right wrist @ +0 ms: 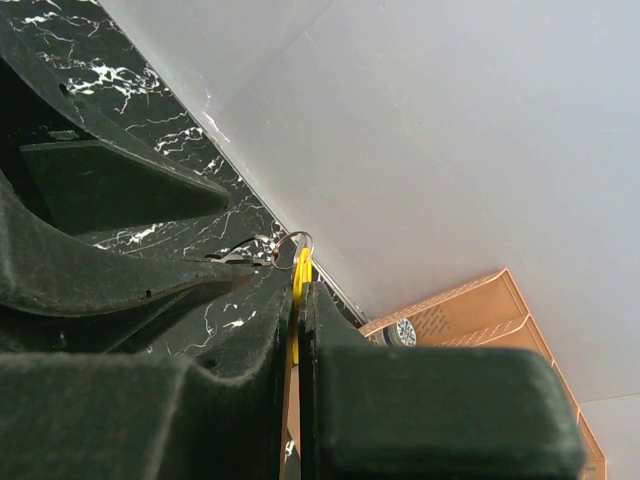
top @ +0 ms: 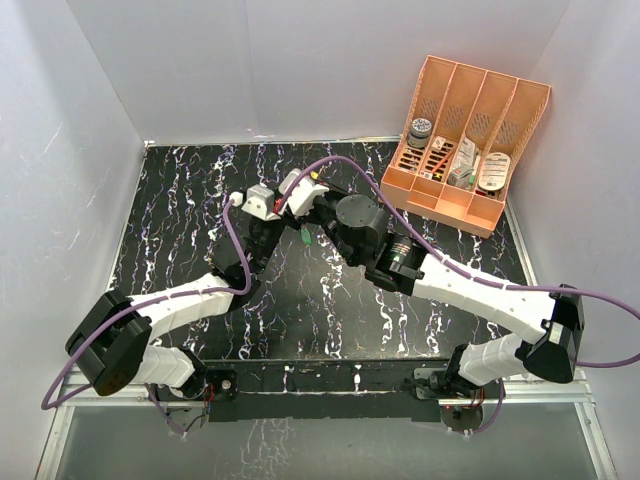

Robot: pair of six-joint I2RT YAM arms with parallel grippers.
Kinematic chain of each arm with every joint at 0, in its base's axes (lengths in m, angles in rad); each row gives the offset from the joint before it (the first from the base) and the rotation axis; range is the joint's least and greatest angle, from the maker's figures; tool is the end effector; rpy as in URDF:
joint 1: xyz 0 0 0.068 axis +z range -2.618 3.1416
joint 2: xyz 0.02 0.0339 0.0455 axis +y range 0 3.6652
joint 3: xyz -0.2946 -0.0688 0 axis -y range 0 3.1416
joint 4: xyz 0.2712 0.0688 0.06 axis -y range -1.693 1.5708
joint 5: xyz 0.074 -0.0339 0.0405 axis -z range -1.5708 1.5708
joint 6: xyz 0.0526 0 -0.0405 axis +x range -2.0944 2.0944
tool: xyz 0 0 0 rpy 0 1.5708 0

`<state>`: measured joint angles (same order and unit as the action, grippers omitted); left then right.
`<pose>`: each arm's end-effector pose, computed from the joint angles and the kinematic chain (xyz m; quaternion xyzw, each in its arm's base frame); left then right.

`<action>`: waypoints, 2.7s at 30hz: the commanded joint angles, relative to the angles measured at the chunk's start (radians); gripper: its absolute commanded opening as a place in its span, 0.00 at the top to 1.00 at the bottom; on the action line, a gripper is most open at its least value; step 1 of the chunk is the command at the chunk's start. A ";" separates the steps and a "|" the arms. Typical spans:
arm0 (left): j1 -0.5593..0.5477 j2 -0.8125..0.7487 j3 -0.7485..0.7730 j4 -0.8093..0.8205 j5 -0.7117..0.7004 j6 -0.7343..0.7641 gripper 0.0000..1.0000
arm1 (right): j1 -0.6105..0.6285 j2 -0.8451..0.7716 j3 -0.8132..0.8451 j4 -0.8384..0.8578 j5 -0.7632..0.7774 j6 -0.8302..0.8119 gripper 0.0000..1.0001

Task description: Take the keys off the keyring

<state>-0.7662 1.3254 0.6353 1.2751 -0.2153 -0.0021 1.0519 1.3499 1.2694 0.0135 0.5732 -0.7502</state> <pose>0.2242 -0.2001 0.3421 0.0876 0.4718 -0.2811 0.8311 0.1976 0.2885 0.4310 -0.4294 0.5863 -0.1057 0.6788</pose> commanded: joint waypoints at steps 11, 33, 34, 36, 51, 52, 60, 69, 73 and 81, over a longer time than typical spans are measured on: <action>-0.005 -0.002 0.022 0.116 0.025 0.030 0.56 | 0.003 -0.016 0.020 0.078 0.000 0.012 1.00; -0.008 -0.058 0.033 0.025 0.071 0.168 0.83 | 0.003 -0.027 0.013 0.085 0.021 0.010 1.00; -0.008 -0.067 0.031 0.016 0.079 0.176 0.82 | 0.003 -0.025 0.016 0.080 0.025 0.012 1.00; -0.008 -0.090 0.030 -0.006 0.092 0.181 0.82 | 0.003 -0.022 0.018 0.070 0.035 0.015 1.00; -0.008 -0.159 0.030 -0.064 0.128 0.144 0.68 | 0.003 -0.059 0.008 0.084 0.016 0.067 1.00; -0.008 -0.159 0.019 -0.059 0.116 0.128 0.57 | 0.003 -0.058 0.009 0.090 0.021 0.064 1.00; -0.008 -0.178 -0.032 -0.035 0.163 0.116 0.22 | 0.003 -0.059 0.004 0.108 0.015 0.055 1.00; -0.008 -0.308 -0.029 -0.186 0.347 0.211 0.26 | 0.003 -0.143 -0.026 0.046 -0.110 0.051 1.00; -0.005 -0.383 0.013 -0.407 0.453 0.246 0.26 | 0.003 -0.225 -0.052 0.018 -0.227 0.041 1.00; -0.004 -0.385 0.161 -0.760 0.620 0.317 0.50 | 0.003 -0.287 -0.028 -0.072 -0.361 0.088 1.00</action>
<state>-0.7734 0.9356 0.7116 0.7036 0.3016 0.2680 1.0519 1.0683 1.2060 -0.0471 0.2985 -0.6907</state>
